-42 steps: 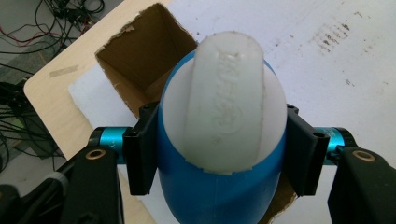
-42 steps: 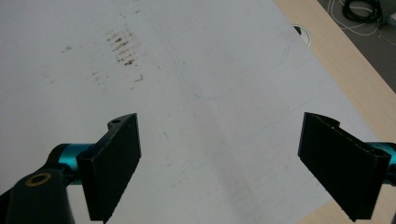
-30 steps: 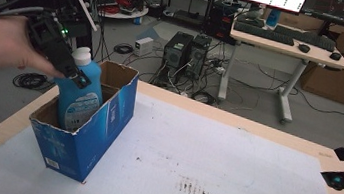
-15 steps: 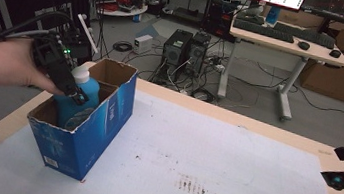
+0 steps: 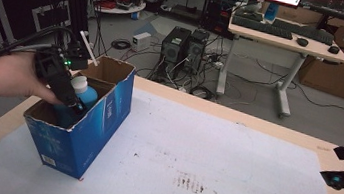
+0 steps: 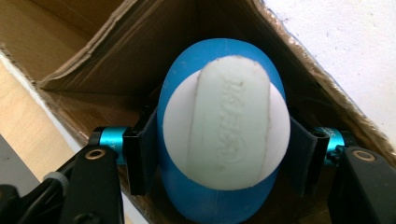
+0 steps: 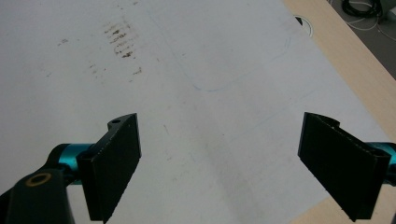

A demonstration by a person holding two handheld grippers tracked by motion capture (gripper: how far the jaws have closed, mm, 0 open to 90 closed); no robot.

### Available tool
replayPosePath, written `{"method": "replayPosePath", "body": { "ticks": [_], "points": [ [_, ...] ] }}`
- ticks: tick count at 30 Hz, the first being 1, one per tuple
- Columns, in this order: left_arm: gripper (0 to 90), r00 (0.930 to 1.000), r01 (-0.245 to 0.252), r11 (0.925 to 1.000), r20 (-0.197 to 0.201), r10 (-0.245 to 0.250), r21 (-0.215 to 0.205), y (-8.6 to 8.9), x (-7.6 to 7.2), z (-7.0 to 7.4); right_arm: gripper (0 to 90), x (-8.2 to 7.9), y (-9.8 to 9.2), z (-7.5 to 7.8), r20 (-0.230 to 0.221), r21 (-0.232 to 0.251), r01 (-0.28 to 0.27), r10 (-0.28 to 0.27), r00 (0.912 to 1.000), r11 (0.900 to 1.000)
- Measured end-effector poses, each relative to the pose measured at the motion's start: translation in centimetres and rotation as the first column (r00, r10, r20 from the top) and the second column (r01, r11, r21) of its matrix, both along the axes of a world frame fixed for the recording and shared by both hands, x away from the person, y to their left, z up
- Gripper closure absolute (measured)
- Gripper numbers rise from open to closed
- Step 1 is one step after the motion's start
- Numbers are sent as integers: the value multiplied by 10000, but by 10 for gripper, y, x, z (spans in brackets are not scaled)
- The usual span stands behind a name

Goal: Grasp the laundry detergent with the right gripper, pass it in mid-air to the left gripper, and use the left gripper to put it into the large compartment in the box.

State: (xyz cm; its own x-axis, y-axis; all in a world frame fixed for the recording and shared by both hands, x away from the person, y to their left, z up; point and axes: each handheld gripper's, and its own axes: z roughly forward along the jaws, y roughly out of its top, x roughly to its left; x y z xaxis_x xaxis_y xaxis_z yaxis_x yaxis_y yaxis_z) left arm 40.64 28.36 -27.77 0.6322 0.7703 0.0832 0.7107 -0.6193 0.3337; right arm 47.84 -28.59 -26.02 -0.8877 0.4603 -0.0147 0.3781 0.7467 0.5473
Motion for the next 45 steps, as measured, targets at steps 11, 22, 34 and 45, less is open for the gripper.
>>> {"method": "replayPosePath", "body": {
  "ticks": [11,22,34,45],
  "points": [
    [380,10000,62,10000,-1,-62,30,-1,2,-3,125,-1,0,-4,-54,5,34,-34,10000,10000],
    [378,10000,25,10000,-42,-25,-82,2,3,-4,126,-1,0,-5,-71,23,38,-38,10000,10000],
    [376,10000,43,9999,-55,-43,-132,3,3,-4,125,-1,3,-7,-142,-20,-26,26,9999,10000],
    [375,9999,86,10000,-94,-86,-32,3,4,-4,125,-3,3,-9,-170,-9,-18,18,9999,10000]
  ]
}}
